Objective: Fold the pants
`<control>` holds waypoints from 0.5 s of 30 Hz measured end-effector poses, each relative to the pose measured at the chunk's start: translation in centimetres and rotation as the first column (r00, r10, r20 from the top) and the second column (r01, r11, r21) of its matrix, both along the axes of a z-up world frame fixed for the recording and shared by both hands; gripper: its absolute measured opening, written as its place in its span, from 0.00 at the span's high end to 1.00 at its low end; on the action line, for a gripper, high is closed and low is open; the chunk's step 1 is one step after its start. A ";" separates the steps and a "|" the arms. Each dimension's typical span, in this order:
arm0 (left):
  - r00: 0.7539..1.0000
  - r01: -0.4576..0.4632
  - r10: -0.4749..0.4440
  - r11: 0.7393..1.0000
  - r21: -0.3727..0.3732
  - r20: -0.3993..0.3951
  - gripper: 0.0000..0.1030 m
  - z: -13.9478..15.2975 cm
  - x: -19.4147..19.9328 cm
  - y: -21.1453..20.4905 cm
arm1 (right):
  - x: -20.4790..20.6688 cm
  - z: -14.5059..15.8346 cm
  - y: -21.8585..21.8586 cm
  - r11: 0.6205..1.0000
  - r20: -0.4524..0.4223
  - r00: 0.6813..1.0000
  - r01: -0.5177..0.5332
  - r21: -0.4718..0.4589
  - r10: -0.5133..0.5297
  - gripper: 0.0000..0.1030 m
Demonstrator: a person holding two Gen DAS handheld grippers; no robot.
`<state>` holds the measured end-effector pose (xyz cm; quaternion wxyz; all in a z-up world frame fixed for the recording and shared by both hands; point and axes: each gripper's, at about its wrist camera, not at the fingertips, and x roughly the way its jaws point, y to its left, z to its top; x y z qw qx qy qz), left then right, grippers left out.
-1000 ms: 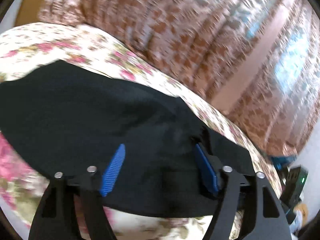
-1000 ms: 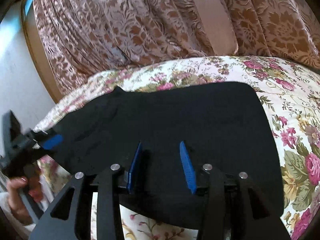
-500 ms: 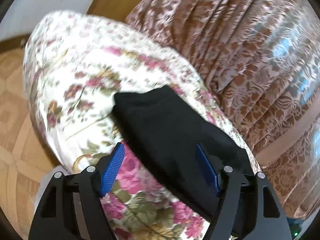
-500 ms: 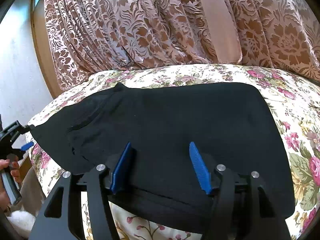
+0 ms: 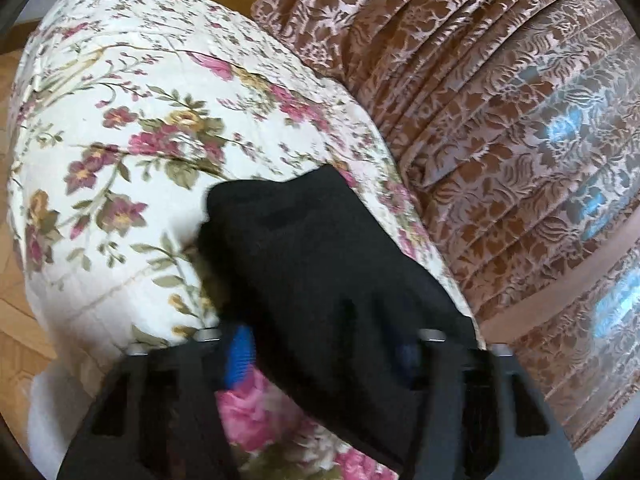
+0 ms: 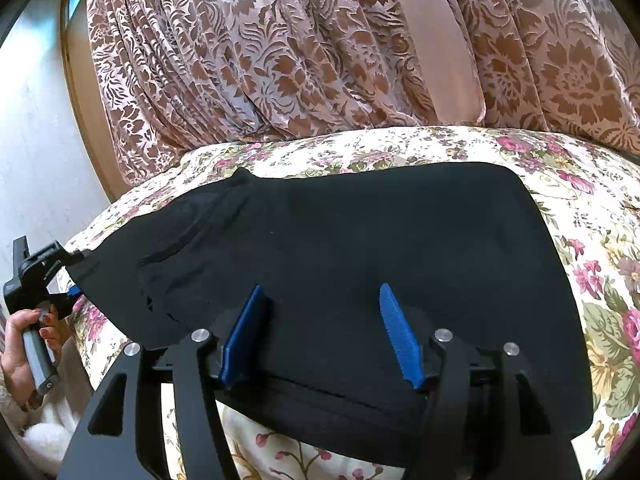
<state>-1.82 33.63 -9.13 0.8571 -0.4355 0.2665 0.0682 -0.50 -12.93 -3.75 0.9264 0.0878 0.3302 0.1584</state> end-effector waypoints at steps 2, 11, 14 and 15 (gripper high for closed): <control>1.000 0.005 -0.005 1.000 -0.019 -0.009 0.81 -0.4 0.1 0.5 | 0.0 0.0 -0.1 1.000 -0.003 1.000 0.000 0.004 0.000 0.40; 0.973 0.114 -0.134 0.987 0.113 0.188 0.86 7.5 0.7 -2.9 | 0.0 0.3 0.7 0.999 -0.017 1.000 -0.007 -0.033 0.006 0.34; 0.941 0.176 -0.218 0.968 0.176 0.258 0.86 10.8 1.0 -5.5 | 0.2 0.4 0.5 1.000 -0.029 1.000 -0.009 -0.021 0.009 0.32; 0.924 0.205 -0.259 0.957 0.207 0.282 0.86 12.0 1.1 -6.8 | 0.2 0.5 0.4 1.000 -0.032 0.999 -0.009 -0.013 0.009 0.31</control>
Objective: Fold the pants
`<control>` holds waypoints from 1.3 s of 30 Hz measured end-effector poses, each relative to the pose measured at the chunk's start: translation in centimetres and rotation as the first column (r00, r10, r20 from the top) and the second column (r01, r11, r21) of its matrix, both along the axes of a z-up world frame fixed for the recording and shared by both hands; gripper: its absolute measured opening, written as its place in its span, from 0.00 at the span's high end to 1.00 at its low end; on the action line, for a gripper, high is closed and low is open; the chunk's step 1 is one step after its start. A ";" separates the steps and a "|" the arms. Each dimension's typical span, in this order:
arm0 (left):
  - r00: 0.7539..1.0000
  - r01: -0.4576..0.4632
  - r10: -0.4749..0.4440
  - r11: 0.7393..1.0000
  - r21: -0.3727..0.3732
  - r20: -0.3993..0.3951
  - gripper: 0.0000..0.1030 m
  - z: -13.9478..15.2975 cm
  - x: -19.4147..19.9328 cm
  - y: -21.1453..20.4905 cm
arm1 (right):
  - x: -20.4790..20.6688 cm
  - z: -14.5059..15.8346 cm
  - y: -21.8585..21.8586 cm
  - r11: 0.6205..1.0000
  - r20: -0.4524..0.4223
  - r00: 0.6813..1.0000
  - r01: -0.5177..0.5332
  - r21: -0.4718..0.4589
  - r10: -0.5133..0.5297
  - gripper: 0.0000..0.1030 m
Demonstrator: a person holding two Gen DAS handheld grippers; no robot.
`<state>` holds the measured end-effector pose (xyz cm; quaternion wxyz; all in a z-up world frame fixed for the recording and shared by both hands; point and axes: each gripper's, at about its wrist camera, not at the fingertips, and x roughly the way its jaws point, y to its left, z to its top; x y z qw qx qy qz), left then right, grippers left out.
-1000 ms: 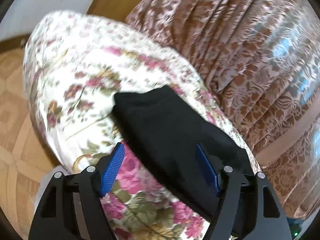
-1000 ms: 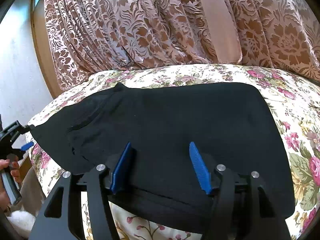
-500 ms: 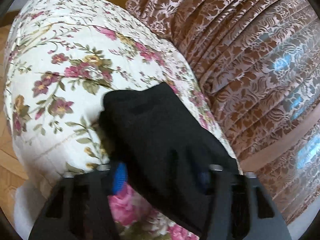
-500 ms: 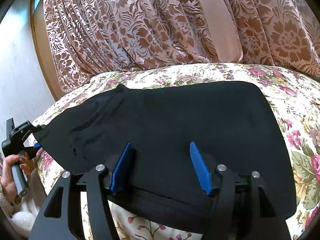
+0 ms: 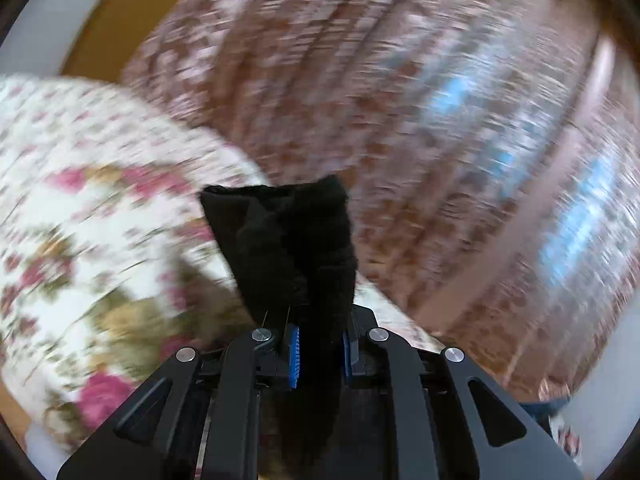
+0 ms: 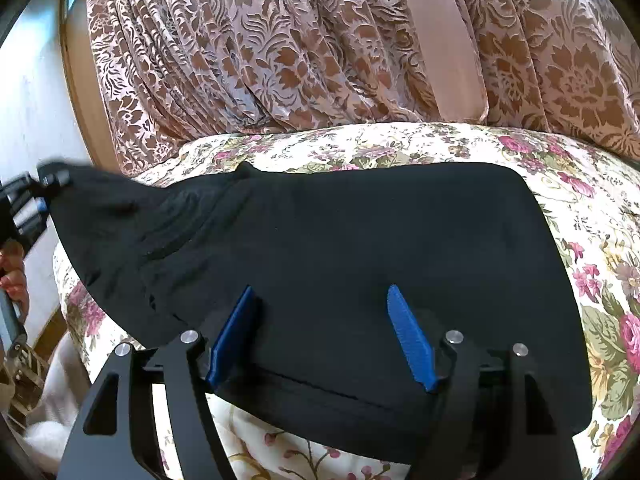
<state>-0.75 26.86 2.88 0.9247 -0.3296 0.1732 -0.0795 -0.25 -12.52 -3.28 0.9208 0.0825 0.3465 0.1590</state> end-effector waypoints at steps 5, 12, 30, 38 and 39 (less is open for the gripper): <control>0.988 0.120 -0.127 0.989 0.082 0.085 0.86 3.2 -0.2 -4.4 | -0.6 1.1 -0.3 0.999 0.010 1.000 -0.001 0.034 0.001 0.20; 0.950 0.273 -0.290 0.951 0.143 0.116 0.86 5.1 -0.1 -9.7 | -0.9 2.9 -3.8 0.974 -0.005 0.998 0.067 0.218 -0.068 0.20; 0.784 0.609 -0.620 0.764 0.212 -0.017 0.86 0.6 1.2 -24.1 | -1.8 5.3 -10.2 0.881 -0.068 0.987 0.158 0.447 -0.142 0.20; 0.719 0.686 -0.677 0.652 0.323 -0.161 0.85 -4.0 1.3 -28.8 | -1.4 5.1 -10.3 0.849 -0.136 0.983 0.175 0.499 -0.122 0.20; 0.715 0.688 -0.677 0.639 0.343 -0.174 0.85 -4.4 1.2 -29.2 | -1.2 5.0 -10.2 0.850 -0.139 0.984 0.169 0.499 -0.114 0.20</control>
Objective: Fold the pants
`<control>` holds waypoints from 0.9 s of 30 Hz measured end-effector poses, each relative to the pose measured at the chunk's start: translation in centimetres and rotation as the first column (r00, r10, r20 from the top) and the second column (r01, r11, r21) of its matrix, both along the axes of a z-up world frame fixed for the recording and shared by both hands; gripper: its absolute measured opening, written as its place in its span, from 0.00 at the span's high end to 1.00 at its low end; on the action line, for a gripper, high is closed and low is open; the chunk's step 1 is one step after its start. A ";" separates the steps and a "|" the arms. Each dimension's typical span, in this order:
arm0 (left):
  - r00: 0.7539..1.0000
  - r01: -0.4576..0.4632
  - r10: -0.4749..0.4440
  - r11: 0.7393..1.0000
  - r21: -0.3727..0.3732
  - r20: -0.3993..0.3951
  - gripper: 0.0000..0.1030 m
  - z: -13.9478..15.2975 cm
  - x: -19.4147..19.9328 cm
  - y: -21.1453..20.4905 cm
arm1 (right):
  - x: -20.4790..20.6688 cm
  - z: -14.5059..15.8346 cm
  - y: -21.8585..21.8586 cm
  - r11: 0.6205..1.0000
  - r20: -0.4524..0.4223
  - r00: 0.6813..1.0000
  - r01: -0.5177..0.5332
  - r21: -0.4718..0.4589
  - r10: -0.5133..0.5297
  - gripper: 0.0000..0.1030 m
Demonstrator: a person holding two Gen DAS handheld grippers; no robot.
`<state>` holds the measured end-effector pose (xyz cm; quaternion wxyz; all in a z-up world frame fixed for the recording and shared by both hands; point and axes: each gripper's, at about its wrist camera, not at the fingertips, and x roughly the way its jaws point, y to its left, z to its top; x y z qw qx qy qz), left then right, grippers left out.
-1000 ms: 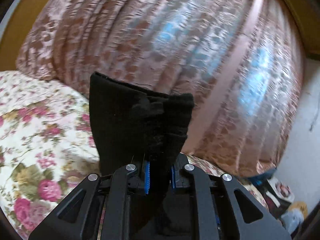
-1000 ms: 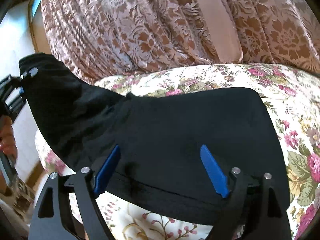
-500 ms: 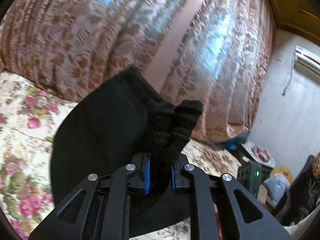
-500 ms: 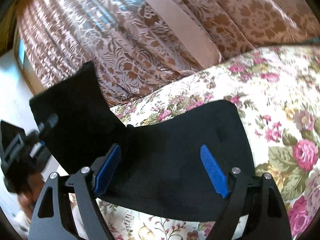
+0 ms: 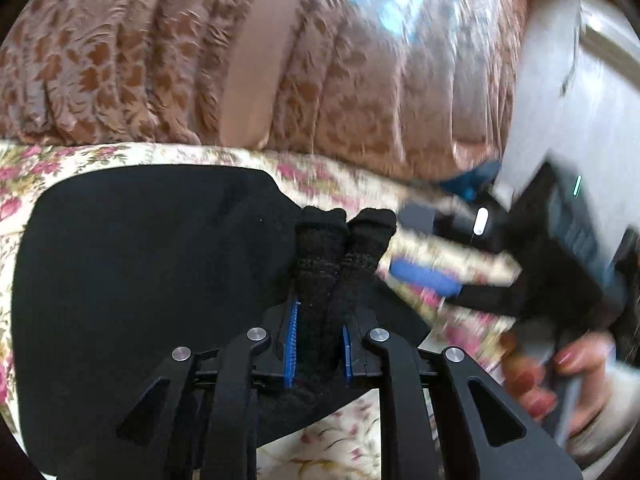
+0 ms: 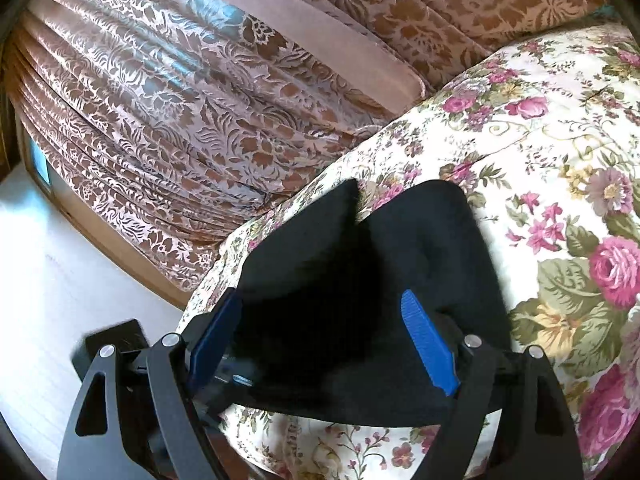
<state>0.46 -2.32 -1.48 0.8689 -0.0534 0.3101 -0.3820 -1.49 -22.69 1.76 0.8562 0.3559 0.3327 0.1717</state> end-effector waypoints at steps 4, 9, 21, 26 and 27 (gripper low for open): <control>0.998 0.041 -0.045 0.997 0.067 0.049 0.64 -1.0 -1.1 -1.0 | 1.2 -0.6 0.7 0.999 -0.046 0.998 -0.043 0.013 0.043 0.20; 0.982 0.170 -0.168 0.985 -0.014 0.092 0.37 0.8 -3.9 -0.4 | 2.8 -1.7 1.5 0.998 -0.124 0.991 -0.057 -0.015 0.055 0.20; 0.958 -0.286 0.288 0.952 -0.104 0.006 0.37 1.7 -0.6 11.0 | 5.1 -3.2 2.0 0.991 -0.210 0.977 -0.063 -0.114 0.038 0.39; 0.890 -0.455 0.448 0.887 -0.085 -0.088 0.37 0.1 1.1 15.4 | 5.5 -4.2 2.7 0.990 -0.208 0.969 -0.141 -0.024 0.133 0.53; 0.876 -0.477 0.468 0.876 -0.068 -0.119 0.37 -0.7 1.5 16.0 | 5.6 -4.3 2.9 0.989 -0.207 0.970 -0.141 -0.043 0.129 0.62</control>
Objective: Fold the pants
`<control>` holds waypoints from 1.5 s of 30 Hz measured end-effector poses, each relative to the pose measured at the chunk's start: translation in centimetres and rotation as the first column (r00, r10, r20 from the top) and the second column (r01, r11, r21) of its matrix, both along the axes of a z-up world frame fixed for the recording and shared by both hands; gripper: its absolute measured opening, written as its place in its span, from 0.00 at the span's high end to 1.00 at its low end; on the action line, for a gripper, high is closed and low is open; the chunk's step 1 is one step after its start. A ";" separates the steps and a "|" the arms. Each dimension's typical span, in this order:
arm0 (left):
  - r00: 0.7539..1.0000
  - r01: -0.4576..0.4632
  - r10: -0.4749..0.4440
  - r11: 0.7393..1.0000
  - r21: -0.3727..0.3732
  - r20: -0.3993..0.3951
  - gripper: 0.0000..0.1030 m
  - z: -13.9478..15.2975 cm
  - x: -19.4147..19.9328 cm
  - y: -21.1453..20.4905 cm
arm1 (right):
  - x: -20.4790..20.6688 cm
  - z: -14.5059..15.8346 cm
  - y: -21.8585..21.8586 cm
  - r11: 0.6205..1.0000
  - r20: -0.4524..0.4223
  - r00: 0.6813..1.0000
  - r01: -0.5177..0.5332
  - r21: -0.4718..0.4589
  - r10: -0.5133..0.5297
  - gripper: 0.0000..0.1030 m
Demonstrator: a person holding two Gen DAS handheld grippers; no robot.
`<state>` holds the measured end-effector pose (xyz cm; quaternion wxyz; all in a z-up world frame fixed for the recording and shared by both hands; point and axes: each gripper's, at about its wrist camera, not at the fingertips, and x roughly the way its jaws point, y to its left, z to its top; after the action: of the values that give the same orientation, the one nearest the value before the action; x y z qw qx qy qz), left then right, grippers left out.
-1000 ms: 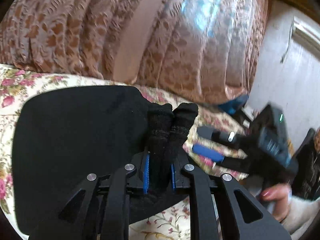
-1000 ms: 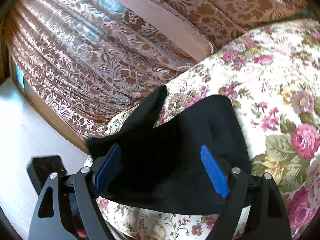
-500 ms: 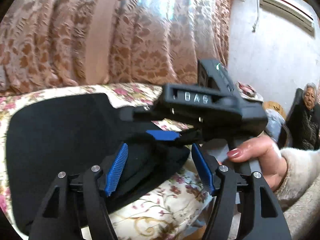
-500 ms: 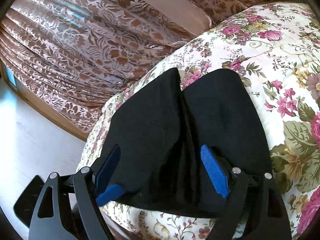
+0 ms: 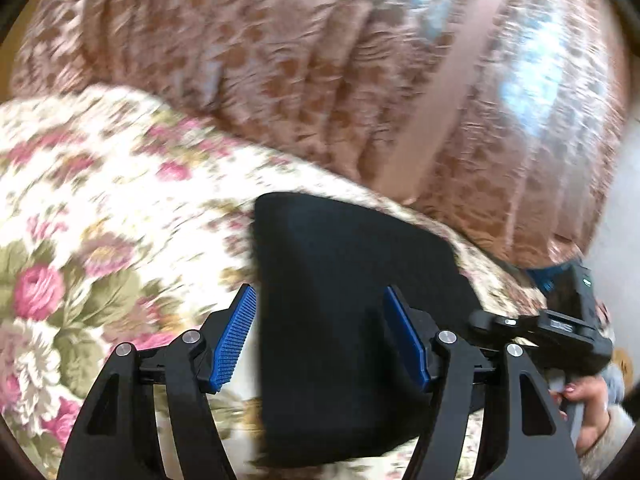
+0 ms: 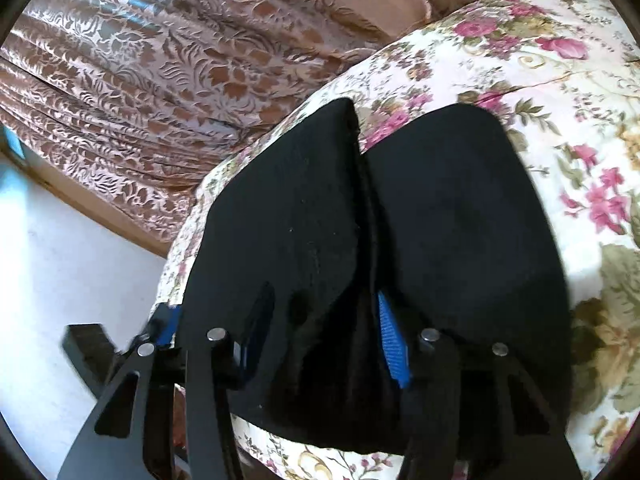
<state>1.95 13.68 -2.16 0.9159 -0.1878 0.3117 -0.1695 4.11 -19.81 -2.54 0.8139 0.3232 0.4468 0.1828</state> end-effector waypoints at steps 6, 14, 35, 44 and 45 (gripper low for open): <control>0.999 -0.003 0.002 0.999 -0.042 -0.043 0.33 -2.0 0.0 0.2 | -0.3 0.4 0.1 0.999 0.029 1.000 -0.003 0.041 0.001 0.86; 0.993 0.120 -0.120 0.992 0.034 0.016 0.33 -0.1 -0.3 -3.9 | -2.1 4.4 -1.8 0.995 0.134 0.991 0.018 0.097 -0.031 0.87; 0.978 0.191 -0.207 0.918 0.348 0.008 0.27 0.4 -0.5 -11.6 | -3.1 1.3 -6.3 0.986 0.026 0.989 0.143 0.090 -0.146 0.87; 0.971 0.218 -0.240 0.880 0.422 0.000 0.20 0.4 -0.2 -14.1 | -3.1 1.6 -6.9 0.986 0.038 0.985 0.166 0.002 -0.166 0.87; 0.970 0.217 -0.243 0.875 0.433 0.004 0.19 0.3 -0.4 -14.2 | -3.1 1.0 -6.8 0.986 0.026 0.986 0.168 -0.017 -0.167 0.87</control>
<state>1.59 -0.49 -1.91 0.9166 0.0616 0.3347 -0.2098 1.03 -26.62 -1.58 0.8349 0.3495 0.4099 0.1134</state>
